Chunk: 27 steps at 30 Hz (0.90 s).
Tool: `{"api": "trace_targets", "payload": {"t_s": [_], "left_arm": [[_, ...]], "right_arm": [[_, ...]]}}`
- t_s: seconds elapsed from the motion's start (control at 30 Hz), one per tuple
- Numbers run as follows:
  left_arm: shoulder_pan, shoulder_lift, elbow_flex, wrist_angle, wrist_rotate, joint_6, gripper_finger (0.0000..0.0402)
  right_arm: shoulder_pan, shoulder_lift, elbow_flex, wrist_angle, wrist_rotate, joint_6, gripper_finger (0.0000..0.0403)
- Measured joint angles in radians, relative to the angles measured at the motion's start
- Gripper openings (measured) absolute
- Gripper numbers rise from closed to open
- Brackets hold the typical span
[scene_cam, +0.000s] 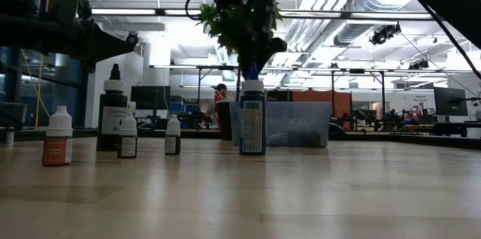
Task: Pick & Place food coloring
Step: Put the big purple food coloring bottle into the black bin
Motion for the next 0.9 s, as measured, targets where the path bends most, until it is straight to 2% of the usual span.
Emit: {"api": "trace_targets", "payload": {"t_s": [0.27,0.53,0.9], "left_arm": [[0.0,0.0,0.0,0.0,0.0,0.0,0.0],[0.0,0.0,0.0,0.0,0.0,0.0,0.0],[0.0,0.0,0.0,0.0,0.0,0.0,0.0]], "right_arm": [[-0.027,0.022,-0.001,0.029,-0.021,0.026,0.0118],[-0.049,0.022,-0.112,0.127,-0.078,0.073,0.0118],[-0.071,0.022,-0.163,0.218,-0.039,0.078,0.0119]]}}
